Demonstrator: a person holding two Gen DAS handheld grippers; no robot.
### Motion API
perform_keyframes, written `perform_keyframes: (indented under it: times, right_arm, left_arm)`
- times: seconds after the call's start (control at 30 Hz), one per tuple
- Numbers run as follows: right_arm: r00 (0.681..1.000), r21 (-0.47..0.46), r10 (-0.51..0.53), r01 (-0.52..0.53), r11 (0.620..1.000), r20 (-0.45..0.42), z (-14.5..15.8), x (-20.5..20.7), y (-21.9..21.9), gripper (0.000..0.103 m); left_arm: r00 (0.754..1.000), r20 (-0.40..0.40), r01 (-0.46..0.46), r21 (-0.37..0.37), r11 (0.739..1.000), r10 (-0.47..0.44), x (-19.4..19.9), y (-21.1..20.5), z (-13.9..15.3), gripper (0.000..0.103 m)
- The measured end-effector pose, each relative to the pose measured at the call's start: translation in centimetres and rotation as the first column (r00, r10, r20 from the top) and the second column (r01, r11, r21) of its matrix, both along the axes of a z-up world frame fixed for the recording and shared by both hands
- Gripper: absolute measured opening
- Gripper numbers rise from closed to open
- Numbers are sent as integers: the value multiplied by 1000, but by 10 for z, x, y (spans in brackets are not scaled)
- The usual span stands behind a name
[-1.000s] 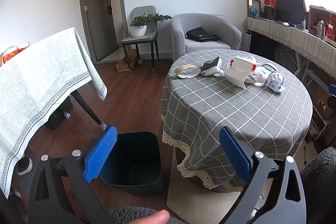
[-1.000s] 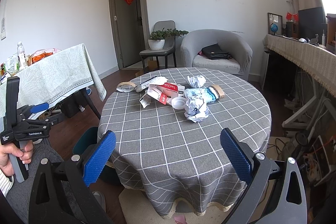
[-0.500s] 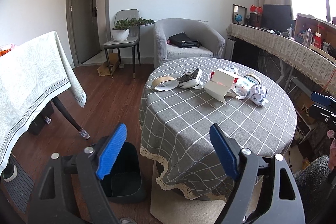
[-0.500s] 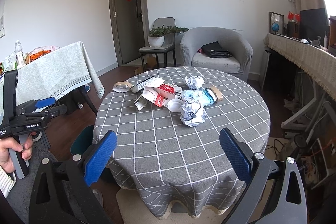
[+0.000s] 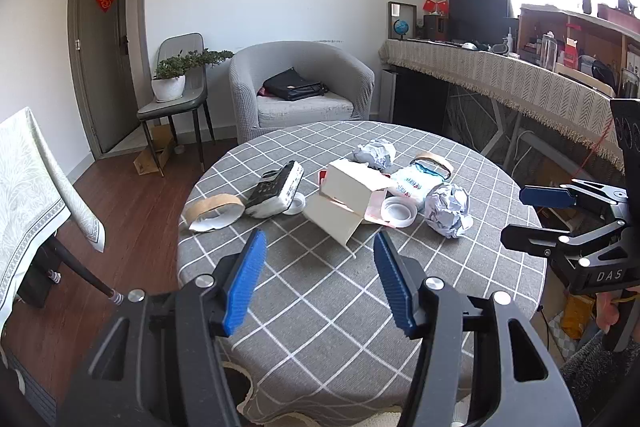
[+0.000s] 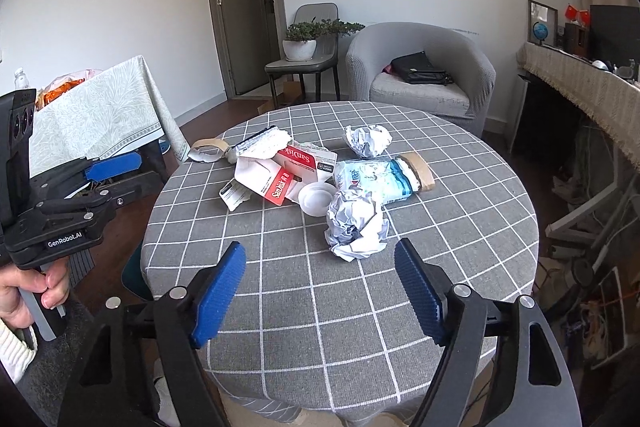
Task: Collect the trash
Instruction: 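Grasp the crumpled white paper ball with the right tool while the left tool grasps a white paper strip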
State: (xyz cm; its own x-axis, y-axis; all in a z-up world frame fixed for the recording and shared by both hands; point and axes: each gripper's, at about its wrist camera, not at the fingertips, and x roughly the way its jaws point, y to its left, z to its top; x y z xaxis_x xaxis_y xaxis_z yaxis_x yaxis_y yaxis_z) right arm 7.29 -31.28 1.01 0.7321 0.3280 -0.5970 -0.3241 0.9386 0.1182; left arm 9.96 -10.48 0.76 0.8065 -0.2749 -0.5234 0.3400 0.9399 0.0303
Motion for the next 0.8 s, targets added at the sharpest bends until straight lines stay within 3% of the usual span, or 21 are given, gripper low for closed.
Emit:
perform_keyframes:
  times: [0.37, 0.57, 0.7, 0.8]
  right_arm:
    - [999, -26, 21, -22, 999, -36, -6, 29, -9, 76]
    - [998, -35, 38, -39, 999, -54, -10, 41, -10, 76]
    - [995, -32, 60, -63, 997, -76, -15, 53, -4, 76]
    - [994, -31, 62, -65, 997, -86, -17, 60, 0, 76]
  left_arm:
    - [997, -58, 56, 26, 998, -54, 45, -49, -17, 45]
    - [996, -88, 27, -13, 1000, -28, 61, -48, -24, 33]
    - [995, -95, 15, -26, 1000, -17, 63, -43, -27, 17]
    - [995, -94, 12, -24, 1000, -14, 62, -41, -27, 14]
